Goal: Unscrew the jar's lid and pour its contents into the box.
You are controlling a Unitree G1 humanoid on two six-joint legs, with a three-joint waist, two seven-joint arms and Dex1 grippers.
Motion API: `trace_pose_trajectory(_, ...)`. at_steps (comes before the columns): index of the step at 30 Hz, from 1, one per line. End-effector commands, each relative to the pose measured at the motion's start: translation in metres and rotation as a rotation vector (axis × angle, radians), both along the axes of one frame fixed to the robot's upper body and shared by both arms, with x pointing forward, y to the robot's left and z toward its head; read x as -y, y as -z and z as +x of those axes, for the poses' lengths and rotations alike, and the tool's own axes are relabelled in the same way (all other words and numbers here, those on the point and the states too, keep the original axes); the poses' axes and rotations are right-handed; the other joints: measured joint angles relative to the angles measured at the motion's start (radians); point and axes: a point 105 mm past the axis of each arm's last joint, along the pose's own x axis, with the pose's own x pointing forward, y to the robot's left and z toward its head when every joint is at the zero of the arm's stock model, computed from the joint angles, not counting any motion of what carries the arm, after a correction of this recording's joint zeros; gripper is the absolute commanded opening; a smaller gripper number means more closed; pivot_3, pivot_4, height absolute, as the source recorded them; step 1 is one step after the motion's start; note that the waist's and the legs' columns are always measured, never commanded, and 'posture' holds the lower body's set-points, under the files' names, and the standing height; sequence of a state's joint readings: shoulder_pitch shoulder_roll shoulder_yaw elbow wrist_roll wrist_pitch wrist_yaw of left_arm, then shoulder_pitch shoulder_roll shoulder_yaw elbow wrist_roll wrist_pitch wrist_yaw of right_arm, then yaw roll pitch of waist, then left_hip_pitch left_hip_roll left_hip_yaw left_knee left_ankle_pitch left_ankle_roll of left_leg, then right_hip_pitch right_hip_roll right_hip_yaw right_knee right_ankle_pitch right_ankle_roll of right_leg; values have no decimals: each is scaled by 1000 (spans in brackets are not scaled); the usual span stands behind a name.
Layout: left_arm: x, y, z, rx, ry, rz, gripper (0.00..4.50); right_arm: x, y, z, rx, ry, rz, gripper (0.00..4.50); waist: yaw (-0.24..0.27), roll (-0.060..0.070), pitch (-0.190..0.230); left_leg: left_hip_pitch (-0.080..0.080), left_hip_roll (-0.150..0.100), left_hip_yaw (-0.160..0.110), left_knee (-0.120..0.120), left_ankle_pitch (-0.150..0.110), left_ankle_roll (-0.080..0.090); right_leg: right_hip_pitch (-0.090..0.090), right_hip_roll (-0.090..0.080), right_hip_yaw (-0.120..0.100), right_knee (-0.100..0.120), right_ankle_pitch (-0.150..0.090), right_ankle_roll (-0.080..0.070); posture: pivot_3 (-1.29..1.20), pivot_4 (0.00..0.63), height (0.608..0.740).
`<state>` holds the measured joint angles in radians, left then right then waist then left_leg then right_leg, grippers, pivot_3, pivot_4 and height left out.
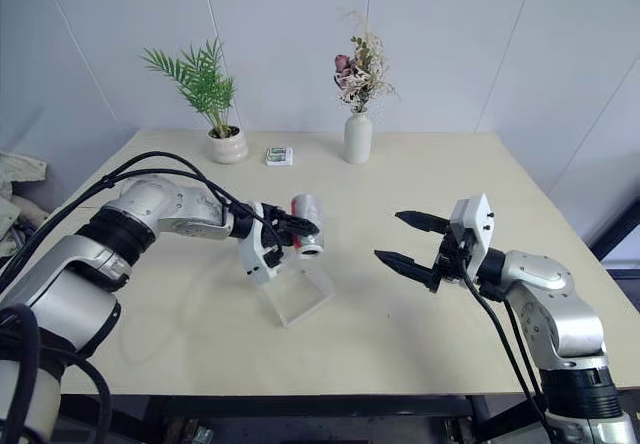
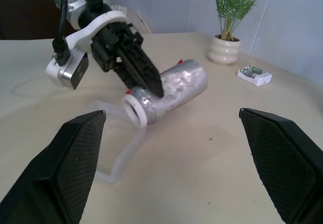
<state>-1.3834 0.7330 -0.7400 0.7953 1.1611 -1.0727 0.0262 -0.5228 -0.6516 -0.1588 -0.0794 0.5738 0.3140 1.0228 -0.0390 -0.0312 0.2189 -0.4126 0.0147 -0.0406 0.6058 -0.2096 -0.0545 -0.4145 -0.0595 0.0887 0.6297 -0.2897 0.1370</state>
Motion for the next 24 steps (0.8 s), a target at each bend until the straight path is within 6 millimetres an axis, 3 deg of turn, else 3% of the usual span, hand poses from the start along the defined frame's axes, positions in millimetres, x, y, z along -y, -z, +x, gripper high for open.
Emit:
trace_pose_trajectory(1, -6, -9, -2, 7, -46, -9, 2336, 0, -14, 0, 68, -12, -2, 4475, 2, 0, 0, 0, 0, 0, 1, 0, 0, 0, 0, 0, 1, 0, 0, 0, 150, 740)
trace_pose_trajectory(5, 2, -9, -10, 54, -18, 23, 2336, -1, -17, 2, 76, -17, 1, 4475, 12, 0, 0, 0, 0, 0, 5, -1, 1, 2, 0, 0, 1, 0, 0, 0, 150, 740)
trace_pose_trajectory(9, 8, -27, -7, 147, 8, -5, 2336, -3, -19, 3, 81, -17, 10, 4475, 12, 0, 0, -2, -1, -1, 8, -1, 2, 2, 0, 0, 1, 2, 2, 0, 150, 740)
trace_pose_trajectory(16, 20, -49, -20, 179, 127, -97, 2336, -3, -22, 5, 85, -16, 14, 4475, 6, 0, 0, -1, -1, 0, 8, -1, 2, 2, 0, 1, 3, 2, 2, 0, 150, 740)
trace_pose_trajectory(20, -5, -69, -10, 41, -24, -356, 2336, -4, -21, 6, 80, -18, 9, 4475, 5, 0, 0, 0, -1, 0, 8, -1, 2, 2, 0, 1, 5, 2, 2, 0, 150, 740)
trace_pose_trajectory(24, -25, -75, -11, -108, -110, -558, 2336, -4, -20, 4, 71, -21, 5, 4475, 2, 1, -1, 2, 0, 1, 8, -1, 2, 2, 0, 2, 7, 1, 1, 0, 150, 740)
